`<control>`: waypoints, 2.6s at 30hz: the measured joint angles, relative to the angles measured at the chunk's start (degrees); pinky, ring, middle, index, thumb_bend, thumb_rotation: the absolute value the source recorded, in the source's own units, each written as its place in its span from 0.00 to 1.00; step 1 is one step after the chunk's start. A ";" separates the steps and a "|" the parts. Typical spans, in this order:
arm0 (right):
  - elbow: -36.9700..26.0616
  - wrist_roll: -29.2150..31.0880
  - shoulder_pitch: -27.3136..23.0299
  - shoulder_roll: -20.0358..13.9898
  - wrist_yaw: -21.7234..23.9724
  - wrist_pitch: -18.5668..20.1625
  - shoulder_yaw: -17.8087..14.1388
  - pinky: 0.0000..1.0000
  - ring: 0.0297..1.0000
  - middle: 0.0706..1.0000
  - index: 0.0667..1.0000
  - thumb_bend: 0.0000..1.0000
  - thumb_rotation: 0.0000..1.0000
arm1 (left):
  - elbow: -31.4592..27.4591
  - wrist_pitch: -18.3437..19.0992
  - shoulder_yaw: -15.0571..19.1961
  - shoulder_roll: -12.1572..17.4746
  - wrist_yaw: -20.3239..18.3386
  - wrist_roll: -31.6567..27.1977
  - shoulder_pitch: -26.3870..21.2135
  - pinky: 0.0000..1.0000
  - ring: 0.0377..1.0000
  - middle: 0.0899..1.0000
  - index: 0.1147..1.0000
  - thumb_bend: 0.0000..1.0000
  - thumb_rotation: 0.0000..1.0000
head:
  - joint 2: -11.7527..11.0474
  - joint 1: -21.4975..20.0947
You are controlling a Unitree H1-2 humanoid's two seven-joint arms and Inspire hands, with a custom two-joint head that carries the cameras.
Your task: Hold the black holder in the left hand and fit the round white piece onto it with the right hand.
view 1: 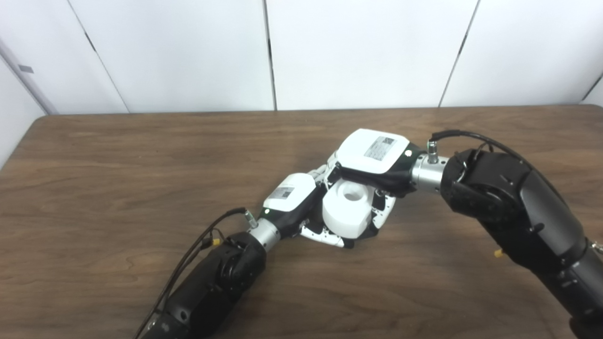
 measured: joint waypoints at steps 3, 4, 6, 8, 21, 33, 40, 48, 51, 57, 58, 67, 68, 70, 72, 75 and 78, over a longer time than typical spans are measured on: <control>0.94 0.18 0.03 -0.14 0.21 -0.27 0.09 0.78 0.79 0.69 0.44 0.53 0.14 | -0.06 -0.01 -0.12 0.01 -0.01 0.00 -0.02 0.95 1.00 0.97 0.42 0.52 0.07 | 0.00 -0.09; 0.98 0.23 0.03 -0.14 0.29 -0.31 0.09 0.78 0.79 0.69 0.44 0.53 0.14 | -0.07 -0.03 -0.12 0.01 -0.01 0.00 -0.02 0.95 1.00 0.97 0.42 0.52 0.07 | 0.00 -0.17; 0.99 0.24 0.04 -0.18 0.35 -0.40 0.09 0.78 0.79 0.69 0.44 0.53 0.14 | -0.08 -0.04 -0.16 0.05 -0.01 0.00 -0.03 0.94 1.00 0.97 0.42 0.52 0.07 | 0.00 -0.18; 1.04 0.23 0.05 -0.31 0.35 -0.57 0.09 0.78 0.79 0.69 0.44 0.53 0.14 | -0.12 -0.05 -0.22 0.10 -0.01 0.00 -0.04 0.95 1.00 0.97 0.42 0.52 0.07 | 0.09 -0.26; 2.02 -0.10 0.21 -0.90 0.32 -0.96 -0.28 0.79 0.79 0.69 0.44 0.53 0.14 | -1.36 0.32 -0.13 0.56 -0.88 -0.28 0.68 0.96 1.00 0.97 0.42 0.52 0.07 | 0.61 -0.35; 3.45 -0.25 1.17 -0.69 -2.52 -1.18 -0.56 0.81 0.80 0.70 0.44 0.53 0.14 | -1.96 0.77 -0.06 0.85 -1.52 -0.32 0.74 0.95 1.00 0.97 0.42 0.52 0.07 | 1.14 0.44; 3.38 -0.60 2.06 -0.49 -3.59 -0.99 -0.94 0.81 0.80 0.74 0.67 0.78 0.16 | -2.20 0.88 0.11 1.03 -1.77 -0.40 0.85 0.94 0.99 0.96 0.42 0.52 0.07 | 1.23 0.18; 3.15 -0.71 3.00 -0.27 -3.65 -0.45 -2.10 0.77 0.84 0.89 0.99 0.95 0.24 | -2.24 0.85 0.09 1.02 -1.70 -0.07 0.83 0.94 0.99 0.96 0.42 0.52 0.07 | 1.14 0.18; 2.89 -1.29 3.02 -0.28 -3.67 -0.50 -2.17 0.76 0.85 0.93 1.00 0.99 0.28 | -2.24 0.84 0.10 1.01 -1.70 -0.08 0.83 0.94 0.98 0.95 0.42 0.52 0.07 | 1.14 0.18; 2.71 -1.56 3.12 -0.27 -3.83 -0.63 -2.55 0.74 0.84 0.95 1.00 1.00 0.27 | -2.23 0.84 0.09 0.97 -1.70 -0.08 0.82 0.94 0.98 0.95 0.42 0.52 0.07 | 1.23 0.26; 2.72 -1.59 3.15 -0.26 -3.85 -0.63 -2.60 0.74 0.84 0.95 1.00 1.00 0.27 | -2.23 0.82 0.09 0.97 -1.70 -0.08 0.82 0.94 0.98 0.95 0.42 0.52 0.07 | 1.23 0.26; 2.89 -1.68 3.19 -0.09 -3.83 -0.68 -3.49 0.74 0.82 0.93 1.00 1.00 0.26 | -2.23 0.77 0.09 0.97 -1.70 -0.20 0.83 0.95 0.99 0.95 0.42 0.52 0.07 | 1.32 -0.17; 2.96 -1.66 3.19 -0.09 -3.81 -0.68 -3.61 0.74 0.82 0.93 1.00 1.00 0.26 | -2.23 0.77 0.09 0.97 -1.71 -0.25 0.83 0.95 0.99 0.96 0.42 0.52 0.07 | 1.41 -0.18; 3.00 -1.50 3.16 -0.08 -3.84 -0.70 -4.03 0.74 0.82 0.93 1.00 1.00 0.27 | -2.23 0.76 0.09 0.97 -1.71 -0.28 0.84 0.95 0.99 0.96 0.42 0.52 0.07 | 1.41 -0.18; 3.01 -1.37 3.14 -0.08 -3.81 -0.62 -4.57 0.76 0.82 0.93 1.00 0.99 0.26 | -2.23 0.74 0.09 0.98 -1.71 -0.32 0.84 0.95 0.99 0.96 0.42 0.52 0.07 | 1.41 -0.18; 3.05 -1.08 2.87 -0.09 -3.54 -0.35 -5.61 0.77 0.82 0.93 1.00 0.98 0.26 | -2.23 0.75 0.09 0.99 -1.74 -0.42 0.85 0.96 0.99 0.96 0.42 0.52 0.07 | 1.49 -0.26; 3.38 -0.69 2.08 -0.15 -3.40 -0.28 -6.33 0.76 0.82 0.92 1.00 0.98 0.26 | -2.23 0.76 0.09 0.99 -1.76 -0.44 0.86 0.95 0.99 0.96 0.42 0.52 0.07 | 1.50 -0.26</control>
